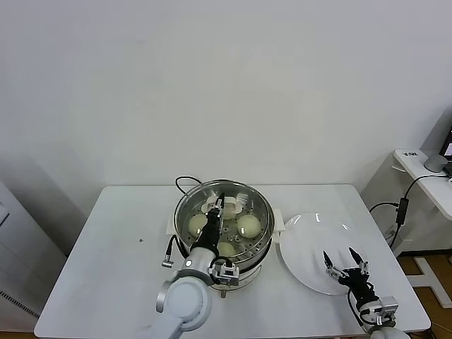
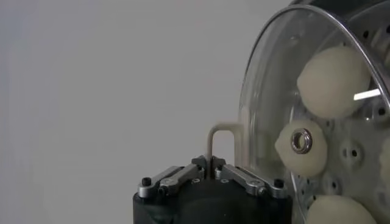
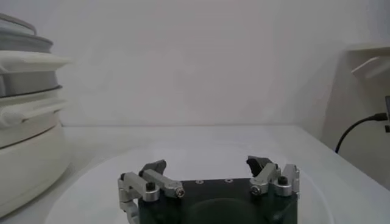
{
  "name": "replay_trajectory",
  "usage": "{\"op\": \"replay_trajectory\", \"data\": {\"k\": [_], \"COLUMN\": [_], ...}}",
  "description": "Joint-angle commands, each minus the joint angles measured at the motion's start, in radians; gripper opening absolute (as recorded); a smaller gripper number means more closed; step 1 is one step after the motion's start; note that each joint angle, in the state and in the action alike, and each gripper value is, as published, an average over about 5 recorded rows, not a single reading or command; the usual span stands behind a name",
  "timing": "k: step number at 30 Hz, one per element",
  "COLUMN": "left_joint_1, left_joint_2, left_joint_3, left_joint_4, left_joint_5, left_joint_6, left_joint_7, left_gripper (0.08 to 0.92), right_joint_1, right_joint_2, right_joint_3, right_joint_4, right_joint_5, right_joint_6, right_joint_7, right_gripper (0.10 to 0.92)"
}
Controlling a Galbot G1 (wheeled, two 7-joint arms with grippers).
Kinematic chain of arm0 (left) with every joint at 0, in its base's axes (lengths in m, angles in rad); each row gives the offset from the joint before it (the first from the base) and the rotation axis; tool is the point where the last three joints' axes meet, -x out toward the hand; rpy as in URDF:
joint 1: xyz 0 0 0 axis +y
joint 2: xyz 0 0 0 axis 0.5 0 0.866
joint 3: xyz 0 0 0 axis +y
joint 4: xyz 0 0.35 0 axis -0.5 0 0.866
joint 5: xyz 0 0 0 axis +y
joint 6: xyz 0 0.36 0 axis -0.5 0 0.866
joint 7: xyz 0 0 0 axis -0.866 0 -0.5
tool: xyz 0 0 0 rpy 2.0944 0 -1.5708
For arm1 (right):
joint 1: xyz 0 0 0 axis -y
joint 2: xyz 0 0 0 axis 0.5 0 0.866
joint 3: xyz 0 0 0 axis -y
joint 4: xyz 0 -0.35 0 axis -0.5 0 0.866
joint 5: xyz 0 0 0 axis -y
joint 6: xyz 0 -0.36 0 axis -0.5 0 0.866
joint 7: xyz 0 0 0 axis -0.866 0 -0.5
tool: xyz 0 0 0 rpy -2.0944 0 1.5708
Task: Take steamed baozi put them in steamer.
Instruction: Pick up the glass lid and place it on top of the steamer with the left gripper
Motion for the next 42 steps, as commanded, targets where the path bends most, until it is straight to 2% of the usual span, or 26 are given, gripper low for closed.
{"op": "replay_trajectory", "data": {"k": [1, 33, 38, 42], "left_joint_1": [-0.001, 0.02, 0.027, 0.04], "left_joint_2": [-0.034, -0.075, -0.074, -0.054], "left_joint_3": [0.005, 0.002, 0.0, -0.006], "left_joint_4": [0.023, 0.052, 0.05, -0.003], "left_joint_5": [0.029, 0.08, 0.03, -0.073], "left_joint_6": [0.002, -0.007, 0.006, 0.022], "left_joint_7": [0.004, 0.001, -0.007, 0.001], "left_gripper": [0.109, 0.109, 0.109, 0.125], "right_joint_1": [0.004, 0.028, 0.029, 0.028], "right_joint_2": [0.002, 0.007, 0.006, 0.004], "right_joint_3": [0.003, 0.013, 0.017, 0.021], "right_joint_4": [-0.012, -0.063, -0.064, -0.066], "right_joint_5": [-0.001, -0.004, -0.002, 0.0], "right_joint_6": [0.002, 0.007, 0.009, 0.011], "right_joint_7": [-0.003, -0.013, -0.015, -0.017], "right_gripper": [0.823, 0.823, 0.823, 0.823]}}
